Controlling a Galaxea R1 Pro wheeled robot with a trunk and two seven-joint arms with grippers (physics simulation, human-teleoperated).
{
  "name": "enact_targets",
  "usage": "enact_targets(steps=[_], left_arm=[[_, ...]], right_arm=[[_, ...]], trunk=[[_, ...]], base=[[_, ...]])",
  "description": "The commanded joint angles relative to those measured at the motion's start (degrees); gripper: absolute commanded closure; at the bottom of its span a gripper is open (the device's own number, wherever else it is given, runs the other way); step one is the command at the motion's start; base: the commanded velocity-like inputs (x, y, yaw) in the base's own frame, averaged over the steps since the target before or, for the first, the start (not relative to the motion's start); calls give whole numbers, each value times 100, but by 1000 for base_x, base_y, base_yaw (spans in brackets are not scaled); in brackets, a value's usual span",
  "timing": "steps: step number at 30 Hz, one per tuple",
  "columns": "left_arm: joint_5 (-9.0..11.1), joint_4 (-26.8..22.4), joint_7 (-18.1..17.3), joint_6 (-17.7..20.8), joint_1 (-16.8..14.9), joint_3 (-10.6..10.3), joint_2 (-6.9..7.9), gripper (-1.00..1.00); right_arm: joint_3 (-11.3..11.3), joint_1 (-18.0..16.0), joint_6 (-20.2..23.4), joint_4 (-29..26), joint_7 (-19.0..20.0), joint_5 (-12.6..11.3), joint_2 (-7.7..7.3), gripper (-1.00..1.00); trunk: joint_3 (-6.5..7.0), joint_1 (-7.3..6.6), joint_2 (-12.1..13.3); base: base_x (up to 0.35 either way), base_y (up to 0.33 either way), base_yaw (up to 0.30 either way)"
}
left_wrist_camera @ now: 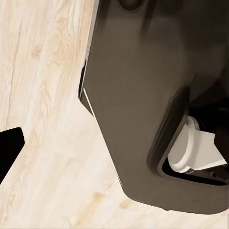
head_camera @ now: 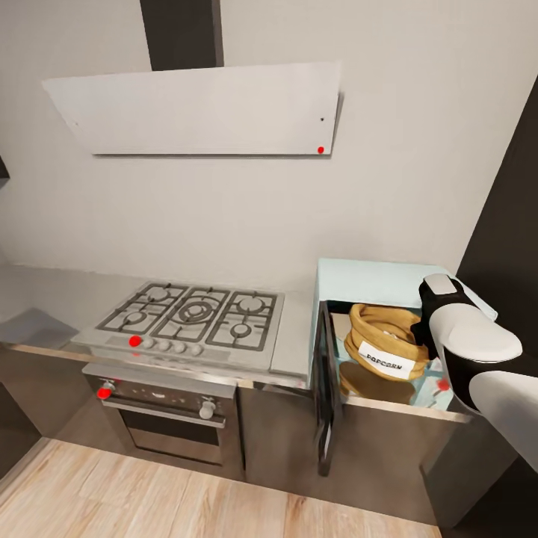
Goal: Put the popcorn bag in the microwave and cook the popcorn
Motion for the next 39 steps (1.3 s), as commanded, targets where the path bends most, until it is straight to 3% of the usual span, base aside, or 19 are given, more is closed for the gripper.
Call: enact_targets(steps=[1, 39], left_arm=[[1, -19, 0, 25, 3, 19, 0, -100], [1, -19, 0, 34, 3, 17, 4, -100]], right_arm=[[-10, -6, 54, -5, -17, 2, 0, 100], [-12, -6, 54, -5, -17, 2, 0, 100]], trunk=[[-9, 4, -9], [-9, 4, -9]], base=[[53, -20, 0], [62, -1, 0]])
